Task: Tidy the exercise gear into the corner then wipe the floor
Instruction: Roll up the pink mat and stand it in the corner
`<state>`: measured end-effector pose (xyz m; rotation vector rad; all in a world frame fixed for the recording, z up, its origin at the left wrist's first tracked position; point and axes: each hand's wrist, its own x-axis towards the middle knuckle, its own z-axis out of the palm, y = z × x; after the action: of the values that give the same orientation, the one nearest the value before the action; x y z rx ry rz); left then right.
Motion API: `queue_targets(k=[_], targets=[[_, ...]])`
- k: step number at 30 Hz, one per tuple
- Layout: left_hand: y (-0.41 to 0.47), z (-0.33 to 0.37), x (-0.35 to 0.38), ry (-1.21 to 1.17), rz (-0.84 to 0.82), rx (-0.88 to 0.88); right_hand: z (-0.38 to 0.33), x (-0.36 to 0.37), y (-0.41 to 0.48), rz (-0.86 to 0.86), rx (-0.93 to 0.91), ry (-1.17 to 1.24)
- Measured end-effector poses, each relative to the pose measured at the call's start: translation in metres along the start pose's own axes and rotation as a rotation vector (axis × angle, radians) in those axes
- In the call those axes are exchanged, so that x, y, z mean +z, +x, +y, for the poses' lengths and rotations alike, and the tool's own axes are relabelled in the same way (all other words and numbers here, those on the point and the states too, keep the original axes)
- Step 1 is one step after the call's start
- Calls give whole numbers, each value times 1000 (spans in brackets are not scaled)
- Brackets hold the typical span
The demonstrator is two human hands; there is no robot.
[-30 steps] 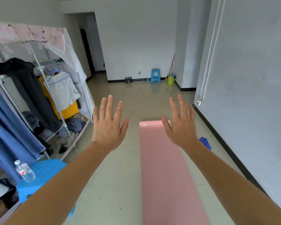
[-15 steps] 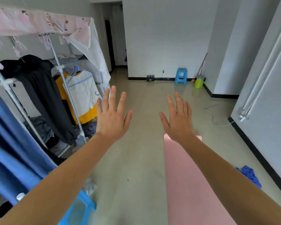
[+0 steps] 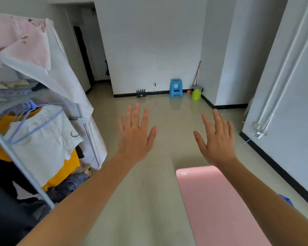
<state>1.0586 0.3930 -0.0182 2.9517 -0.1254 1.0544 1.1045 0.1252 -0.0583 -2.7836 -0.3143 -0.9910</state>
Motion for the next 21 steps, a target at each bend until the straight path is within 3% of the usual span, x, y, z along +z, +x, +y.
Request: queue_targets(k=[8, 21], targets=[[185, -34, 204, 39, -80, 77, 50, 191, 162, -38, 122, -25], [477, -166, 422, -15, -34, 16, 50, 420, 479, -142, 91, -79]])
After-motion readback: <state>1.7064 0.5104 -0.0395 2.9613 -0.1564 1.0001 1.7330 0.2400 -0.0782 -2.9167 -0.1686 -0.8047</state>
